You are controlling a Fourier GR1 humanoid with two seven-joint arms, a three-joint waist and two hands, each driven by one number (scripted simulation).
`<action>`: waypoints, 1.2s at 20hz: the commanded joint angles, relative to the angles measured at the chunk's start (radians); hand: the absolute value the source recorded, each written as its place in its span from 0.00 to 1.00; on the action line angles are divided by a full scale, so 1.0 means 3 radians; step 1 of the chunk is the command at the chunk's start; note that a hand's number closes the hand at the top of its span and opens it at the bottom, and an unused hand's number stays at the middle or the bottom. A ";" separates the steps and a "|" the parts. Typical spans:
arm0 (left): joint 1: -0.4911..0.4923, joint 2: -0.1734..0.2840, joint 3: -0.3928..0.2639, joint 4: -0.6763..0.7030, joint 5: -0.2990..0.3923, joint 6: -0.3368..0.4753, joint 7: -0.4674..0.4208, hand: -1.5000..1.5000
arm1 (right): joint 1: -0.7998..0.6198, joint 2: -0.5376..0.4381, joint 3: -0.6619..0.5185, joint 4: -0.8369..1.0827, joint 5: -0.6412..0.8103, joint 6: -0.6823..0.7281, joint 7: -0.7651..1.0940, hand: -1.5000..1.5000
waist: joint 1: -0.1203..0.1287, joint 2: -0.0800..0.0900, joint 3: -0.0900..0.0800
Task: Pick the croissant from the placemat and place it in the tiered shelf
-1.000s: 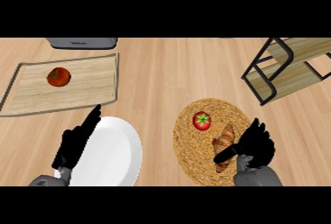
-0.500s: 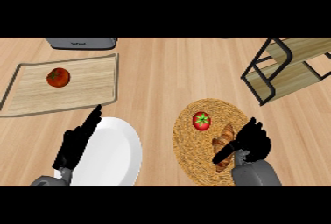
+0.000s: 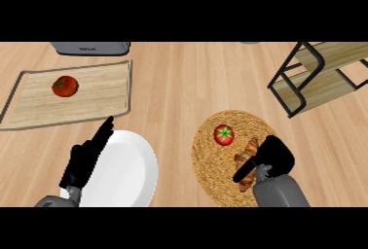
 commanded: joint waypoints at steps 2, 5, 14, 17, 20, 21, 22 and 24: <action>-0.0030 0.0114 0.0176 0.0011 0.0108 -0.0162 0.0023 0.50 | -0.0020 0.0007 0.0262 0.0169 0.0051 -0.0029 0.0627 1.00 | -0.0029 0.0031 0.0023; 0.0077 -0.0028 0.0039 -0.0048 -0.0043 -0.0029 -0.0021 0.50 | -0.0183 0.0007 0.0214 0.0380 0.0002 -0.0230 0.0596 1.00 | -0.0010 0.0035 0.0024; 0.0143 0.0113 0.0207 0.0081 0.0048 -0.0254 -0.0219 0.50 | -0.0285 0.0006 0.0283 0.0281 0.0446 -0.0310 0.0786 1.00 | -0.0017 0.0029 0.0020; 0.0012 -0.0029 0.0166 0.0043 -0.0018 -0.0110 -0.0024 0.50 | -0.0129 -0.0861 -0.0139 0.0026 -0.0121 0.0173 -0.0919 1.00 | -0.0076 0.0031 0.0025; 0.0074 0.0039 0.0195 0.0041 -0.0003 -0.0114 -0.0029 0.50 | 0.0024 -0.1352 0.0049 -0.0111 -0.0359 0.0336 -0.2060 1.00 | -0.0142 0.0018 0.0044; 0.0052 0.0026 0.0191 0.0020 -0.0016 -0.0088 -0.0022 0.50 | 0.0033 -0.1428 0.0110 -0.0138 -0.0376 0.0377 -0.2250 1.00 | -0.0150 0.0007 0.0052; 0.0062 0.0021 0.0205 0.0027 -0.0011 -0.0071 -0.0022 0.50 | 0.0023 -0.1598 0.0051 -0.0200 -0.0472 0.0427 -0.2496 1.00 | -0.0175 -0.0001 0.0047; 0.0118 0.0002 0.0199 0.0023 -0.0001 -0.0066 -0.0036 0.50 | 0.0064 -0.1923 -0.0154 -0.0253 -0.0698 0.0435 -0.3000 1.00 | -0.0222 -0.0005 0.0050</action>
